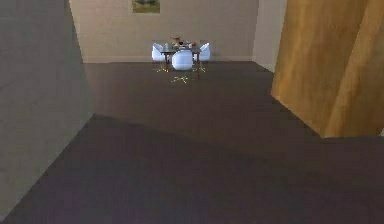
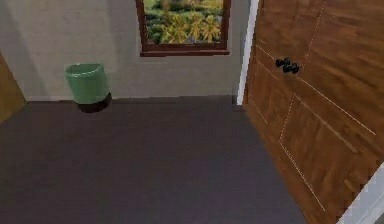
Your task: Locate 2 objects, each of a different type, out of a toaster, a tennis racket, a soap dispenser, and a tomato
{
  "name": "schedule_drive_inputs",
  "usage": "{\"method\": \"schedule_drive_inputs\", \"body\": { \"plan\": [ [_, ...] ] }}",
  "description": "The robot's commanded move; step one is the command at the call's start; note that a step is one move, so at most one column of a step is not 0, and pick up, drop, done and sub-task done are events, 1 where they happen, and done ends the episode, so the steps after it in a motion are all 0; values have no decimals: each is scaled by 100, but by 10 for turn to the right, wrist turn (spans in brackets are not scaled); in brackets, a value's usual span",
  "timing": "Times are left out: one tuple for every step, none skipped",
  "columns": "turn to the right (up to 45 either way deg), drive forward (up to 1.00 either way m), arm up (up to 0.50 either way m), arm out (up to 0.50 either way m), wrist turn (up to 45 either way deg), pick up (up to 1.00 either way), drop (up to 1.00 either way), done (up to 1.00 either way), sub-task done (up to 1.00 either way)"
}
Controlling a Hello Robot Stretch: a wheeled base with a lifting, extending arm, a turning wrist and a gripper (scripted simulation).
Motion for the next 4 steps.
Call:
{"method": "schedule_drive_inputs", "body": {
  "plan": [
    [0,65,0,0,0,0,0,0,0],
    [-180,0,0,0,0,0,0,0,0],
    [0,100,0,0,0,0,0,0,0],
    [-30,0,0,0,0,0,0,0,0]
  ]
}}
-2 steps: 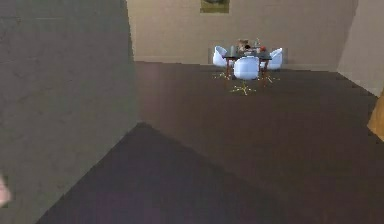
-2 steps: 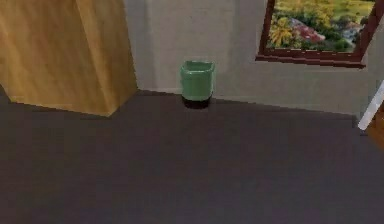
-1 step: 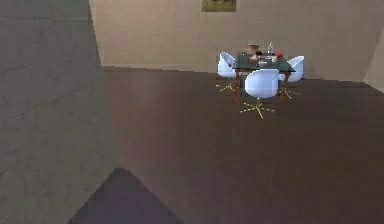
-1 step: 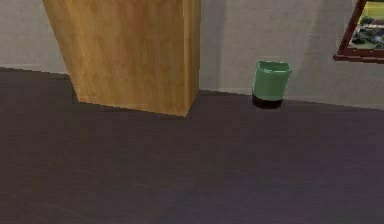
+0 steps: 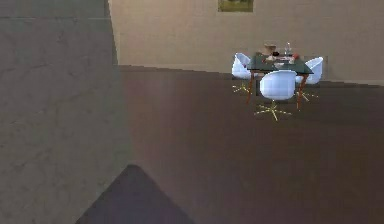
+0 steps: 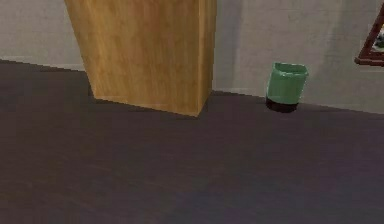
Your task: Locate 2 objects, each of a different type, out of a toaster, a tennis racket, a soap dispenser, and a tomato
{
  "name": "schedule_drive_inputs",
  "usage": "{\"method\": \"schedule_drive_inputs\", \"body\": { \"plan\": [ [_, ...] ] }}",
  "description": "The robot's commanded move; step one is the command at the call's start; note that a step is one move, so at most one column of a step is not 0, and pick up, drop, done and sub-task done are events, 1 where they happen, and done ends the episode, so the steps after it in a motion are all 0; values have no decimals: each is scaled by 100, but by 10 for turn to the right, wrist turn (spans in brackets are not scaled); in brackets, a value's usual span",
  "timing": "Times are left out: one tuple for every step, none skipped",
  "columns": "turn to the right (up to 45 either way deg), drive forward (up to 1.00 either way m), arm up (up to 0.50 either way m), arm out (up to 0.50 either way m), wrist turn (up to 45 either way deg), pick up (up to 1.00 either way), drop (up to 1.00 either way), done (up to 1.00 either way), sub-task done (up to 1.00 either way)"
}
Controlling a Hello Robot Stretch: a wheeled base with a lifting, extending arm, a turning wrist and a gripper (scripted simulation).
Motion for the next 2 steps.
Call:
{"method": "schedule_drive_inputs", "body": {
  "plan": [
    [0,100,0,0,0,0,0,0,0],
    [0,95,0,0,0,0,0,0,0]
  ]
}}
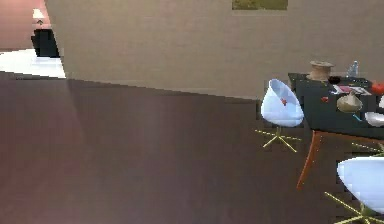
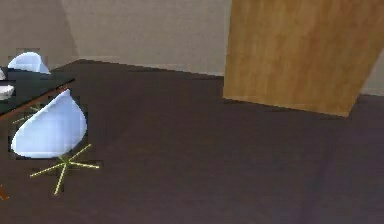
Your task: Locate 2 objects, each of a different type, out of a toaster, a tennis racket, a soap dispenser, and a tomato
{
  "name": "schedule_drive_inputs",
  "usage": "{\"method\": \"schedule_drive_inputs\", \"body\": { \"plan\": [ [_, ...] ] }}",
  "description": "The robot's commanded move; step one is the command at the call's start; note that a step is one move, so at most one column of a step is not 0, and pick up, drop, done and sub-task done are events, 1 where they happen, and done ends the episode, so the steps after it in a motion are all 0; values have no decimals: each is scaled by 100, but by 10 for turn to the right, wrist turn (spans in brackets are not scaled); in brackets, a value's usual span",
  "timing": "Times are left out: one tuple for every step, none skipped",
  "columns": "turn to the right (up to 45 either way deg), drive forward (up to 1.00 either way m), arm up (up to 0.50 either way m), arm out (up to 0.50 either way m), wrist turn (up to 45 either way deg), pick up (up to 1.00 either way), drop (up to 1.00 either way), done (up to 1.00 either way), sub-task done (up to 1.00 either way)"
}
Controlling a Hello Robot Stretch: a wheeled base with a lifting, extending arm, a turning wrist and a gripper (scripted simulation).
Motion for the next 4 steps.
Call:
{"method": "schedule_drive_inputs", "body": {
  "plan": [
    [-330,0,0,0,0,0,0,0,0],
    [0,60,0,0,0,0,0,0,0],
    [-360,0,0,0,0,0,0,0,0],
    [0,85,0,0,0,0,0,0,0]
  ]
}}
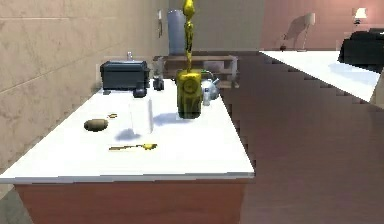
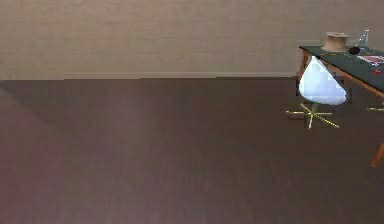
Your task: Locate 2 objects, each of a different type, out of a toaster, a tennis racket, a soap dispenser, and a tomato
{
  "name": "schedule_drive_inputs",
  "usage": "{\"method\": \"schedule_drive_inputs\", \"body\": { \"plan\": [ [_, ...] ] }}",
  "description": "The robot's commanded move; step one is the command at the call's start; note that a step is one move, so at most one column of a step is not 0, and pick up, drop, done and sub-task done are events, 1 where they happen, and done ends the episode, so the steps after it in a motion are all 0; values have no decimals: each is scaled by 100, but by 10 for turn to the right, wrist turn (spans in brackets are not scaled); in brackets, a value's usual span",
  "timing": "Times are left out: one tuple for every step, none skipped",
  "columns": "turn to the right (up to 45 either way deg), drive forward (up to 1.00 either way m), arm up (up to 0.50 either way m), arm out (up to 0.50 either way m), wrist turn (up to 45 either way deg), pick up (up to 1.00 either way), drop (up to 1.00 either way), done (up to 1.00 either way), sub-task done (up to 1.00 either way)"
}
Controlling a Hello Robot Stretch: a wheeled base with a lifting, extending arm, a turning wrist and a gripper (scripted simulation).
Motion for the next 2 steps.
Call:
{"method": "schedule_drive_inputs", "body": {
  "plan": [
    [-120,0,0,0,0,0,0,0,0],
    [0,0,0,0,0,0,0,100,0]
  ]
}}
